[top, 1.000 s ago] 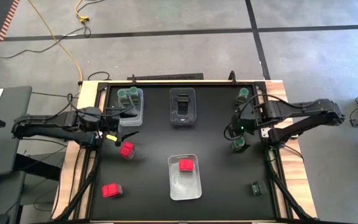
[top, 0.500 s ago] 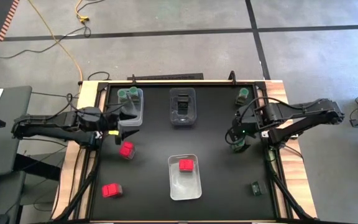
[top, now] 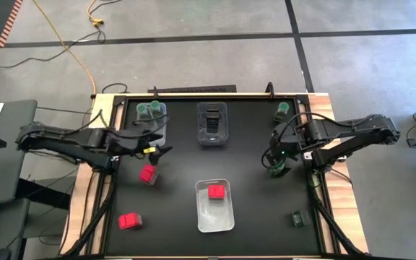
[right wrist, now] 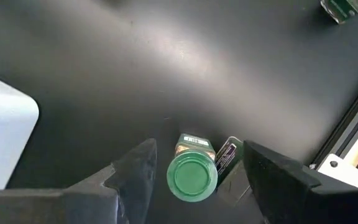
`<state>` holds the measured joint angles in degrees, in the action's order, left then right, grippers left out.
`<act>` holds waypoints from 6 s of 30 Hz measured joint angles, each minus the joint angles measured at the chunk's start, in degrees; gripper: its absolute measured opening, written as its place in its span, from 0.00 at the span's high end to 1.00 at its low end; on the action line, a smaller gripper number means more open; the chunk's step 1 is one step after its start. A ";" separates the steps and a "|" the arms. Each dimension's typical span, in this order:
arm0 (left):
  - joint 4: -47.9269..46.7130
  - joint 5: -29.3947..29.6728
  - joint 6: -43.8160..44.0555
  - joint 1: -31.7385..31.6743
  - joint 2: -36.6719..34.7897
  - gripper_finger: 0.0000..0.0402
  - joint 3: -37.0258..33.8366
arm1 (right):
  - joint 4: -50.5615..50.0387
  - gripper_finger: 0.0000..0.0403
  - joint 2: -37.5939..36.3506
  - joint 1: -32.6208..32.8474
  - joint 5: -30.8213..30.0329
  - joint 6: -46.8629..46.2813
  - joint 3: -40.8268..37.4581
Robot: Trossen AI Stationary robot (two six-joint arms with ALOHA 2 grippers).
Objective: Sort spices by type
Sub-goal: Put the top red seasoning can into the white bin
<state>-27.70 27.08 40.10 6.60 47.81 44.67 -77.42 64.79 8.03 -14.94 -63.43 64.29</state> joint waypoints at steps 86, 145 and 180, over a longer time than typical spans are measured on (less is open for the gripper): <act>-29.96 -18.14 38.55 8.93 20.78 0.13 1.64 | 59.66 0.34 -24.15 6.45 -1.40 34.90 -32.98; -41.67 -14.11 1.73 13.44 45.43 0.48 55.06 | 54.46 0.34 -24.13 6.45 -1.41 26.81 -32.98; -39.14 -22.13 -12.50 14.24 79.77 0.48 80.75 | 44.50 0.34 -24.13 6.45 -1.40 25.02 -32.98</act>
<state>-66.84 4.95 27.60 20.84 127.59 125.42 -32.92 40.66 14.48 -16.34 -38.41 31.31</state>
